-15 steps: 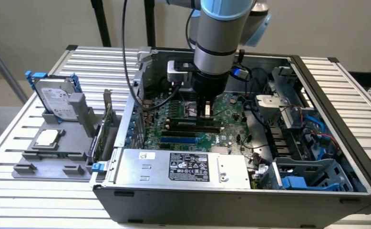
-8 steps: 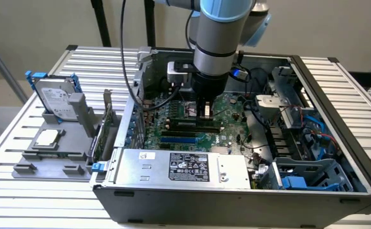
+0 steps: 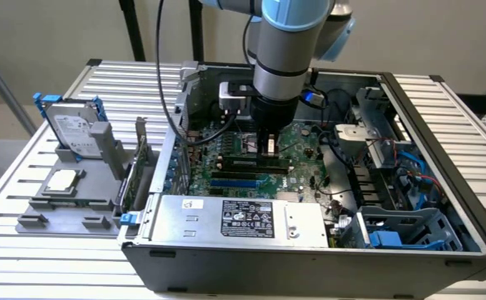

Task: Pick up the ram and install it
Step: 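Insert the ram into the slot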

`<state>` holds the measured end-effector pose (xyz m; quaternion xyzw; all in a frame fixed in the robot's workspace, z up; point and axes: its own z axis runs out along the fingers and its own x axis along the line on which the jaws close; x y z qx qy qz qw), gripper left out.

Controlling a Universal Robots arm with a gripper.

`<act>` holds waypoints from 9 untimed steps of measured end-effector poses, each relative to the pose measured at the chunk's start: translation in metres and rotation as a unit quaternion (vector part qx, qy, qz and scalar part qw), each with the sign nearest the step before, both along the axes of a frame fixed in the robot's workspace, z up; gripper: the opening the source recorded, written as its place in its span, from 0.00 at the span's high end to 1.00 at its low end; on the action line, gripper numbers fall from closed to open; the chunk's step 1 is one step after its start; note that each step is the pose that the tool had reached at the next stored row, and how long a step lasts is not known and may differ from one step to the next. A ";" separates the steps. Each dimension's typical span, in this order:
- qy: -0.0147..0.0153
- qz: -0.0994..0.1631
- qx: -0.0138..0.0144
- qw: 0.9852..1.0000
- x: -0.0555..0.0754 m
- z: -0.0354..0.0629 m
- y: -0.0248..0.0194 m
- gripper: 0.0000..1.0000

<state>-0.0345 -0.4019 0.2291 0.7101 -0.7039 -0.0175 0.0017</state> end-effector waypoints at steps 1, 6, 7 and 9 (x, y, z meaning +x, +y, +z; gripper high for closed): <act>0.000 0.000 0.000 1.000 0.000 -0.0002 0.0001 0.87; 0.000 0.000 -0.002 1.000 0.000 -0.0012 0.0004 0.87; 0.000 0.000 -0.003 1.000 0.000 -0.0014 0.0005 0.87; 0.000 0.000 -0.003 1.000 0.000 -0.0017 0.0006 0.87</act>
